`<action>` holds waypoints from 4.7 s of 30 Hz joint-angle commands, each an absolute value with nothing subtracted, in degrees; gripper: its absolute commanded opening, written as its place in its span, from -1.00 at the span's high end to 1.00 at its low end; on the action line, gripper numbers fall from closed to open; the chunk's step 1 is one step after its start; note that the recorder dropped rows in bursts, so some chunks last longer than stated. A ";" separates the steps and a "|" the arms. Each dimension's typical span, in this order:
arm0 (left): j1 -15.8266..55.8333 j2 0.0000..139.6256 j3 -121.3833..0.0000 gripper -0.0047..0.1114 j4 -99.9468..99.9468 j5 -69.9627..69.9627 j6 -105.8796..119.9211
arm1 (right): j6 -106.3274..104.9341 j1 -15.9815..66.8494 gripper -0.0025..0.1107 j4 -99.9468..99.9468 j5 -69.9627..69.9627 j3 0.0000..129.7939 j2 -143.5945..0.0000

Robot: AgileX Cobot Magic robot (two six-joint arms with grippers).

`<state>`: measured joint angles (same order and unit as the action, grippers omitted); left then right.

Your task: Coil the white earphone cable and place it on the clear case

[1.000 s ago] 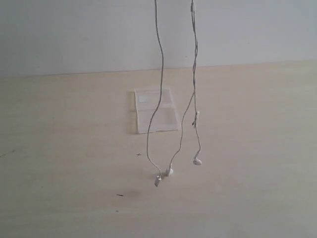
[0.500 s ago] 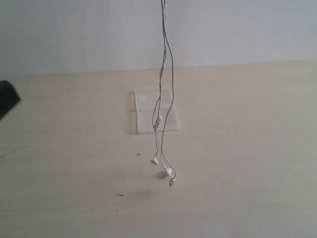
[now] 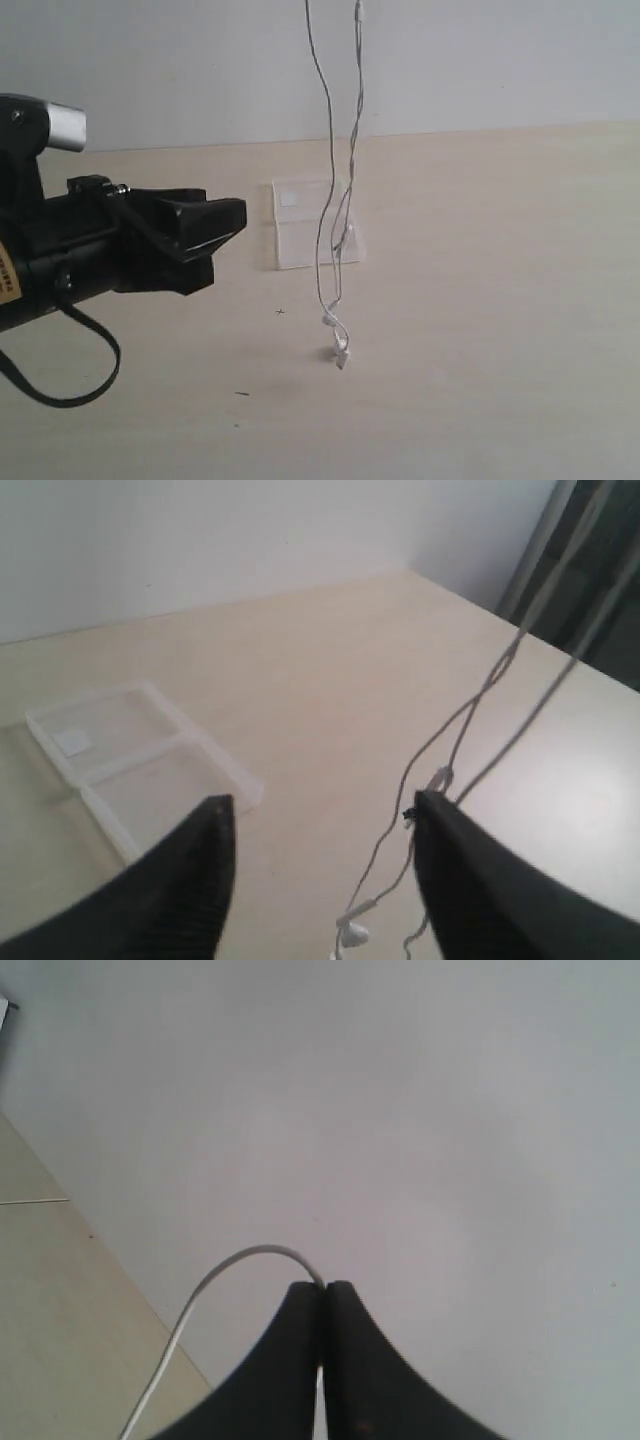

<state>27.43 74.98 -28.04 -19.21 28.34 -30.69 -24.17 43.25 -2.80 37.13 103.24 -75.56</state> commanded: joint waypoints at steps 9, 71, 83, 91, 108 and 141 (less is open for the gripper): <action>31.40 78.68 -35.25 -0.36 -22.36 32.23 -33.77 | -23.95 43.34 0.96 -3.34 37.26 103.74 -74.84; 34.78 90.53 -43.26 -0.19 -24.68 33.16 -28.88 | -22.34 43.34 0.96 -4.38 34.63 103.74 -74.84; 34.78 90.67 -43.39 -0.14 -22.91 36.36 -26.95 | -22.35 43.34 0.96 -4.38 34.74 103.74 -74.84; 34.78 90.67 -44.63 0.08 -22.91 36.11 -26.95 | -22.35 43.34 0.96 -4.38 34.74 103.74 -74.84; 34.78 90.67 -44.63 0.87 -23.00 35.49 -26.95 | -21.77 43.34 0.96 -4.38 34.74 103.74 -74.75; 34.78 90.67 -50.67 0.92 -19.62 30.90 -32.70 | -9.90 43.34 0.96 1.20 66.72 96.37 -51.72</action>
<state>34.54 90.73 -49.63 -19.50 33.02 -30.88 -10.44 43.25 -0.69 64.87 99.88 -55.34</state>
